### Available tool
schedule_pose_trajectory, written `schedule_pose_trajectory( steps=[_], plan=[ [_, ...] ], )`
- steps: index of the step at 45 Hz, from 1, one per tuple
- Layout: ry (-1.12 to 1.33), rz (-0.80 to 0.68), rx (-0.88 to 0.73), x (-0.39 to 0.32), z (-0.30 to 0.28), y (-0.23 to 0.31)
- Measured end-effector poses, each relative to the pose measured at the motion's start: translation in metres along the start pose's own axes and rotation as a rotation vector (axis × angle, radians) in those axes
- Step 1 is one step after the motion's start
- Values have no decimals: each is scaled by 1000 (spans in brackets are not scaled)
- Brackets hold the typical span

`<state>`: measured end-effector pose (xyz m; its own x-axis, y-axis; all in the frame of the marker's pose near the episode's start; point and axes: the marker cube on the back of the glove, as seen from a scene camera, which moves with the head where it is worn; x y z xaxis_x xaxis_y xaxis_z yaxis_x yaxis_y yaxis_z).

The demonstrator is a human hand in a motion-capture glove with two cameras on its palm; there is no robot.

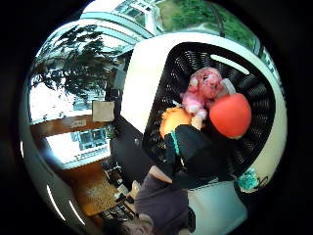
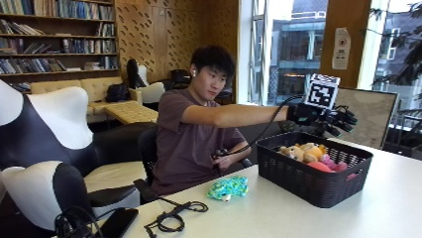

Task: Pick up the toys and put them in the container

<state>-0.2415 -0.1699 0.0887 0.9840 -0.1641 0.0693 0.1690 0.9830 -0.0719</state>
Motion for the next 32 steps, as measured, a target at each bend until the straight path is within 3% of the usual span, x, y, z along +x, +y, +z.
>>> schedule_pose_trajectory(
  steps=[5,11,17,22,32],
  plan=[
    [102,-27,-8,4,0,-1],
    [-14,-53,-8,-21,-1,-1],
    [203,-42,4,-4,0,-3],
    [2,-50,2,-27,-1,-2],
    [22,-44,8,-28,4,-4]
  ],
)
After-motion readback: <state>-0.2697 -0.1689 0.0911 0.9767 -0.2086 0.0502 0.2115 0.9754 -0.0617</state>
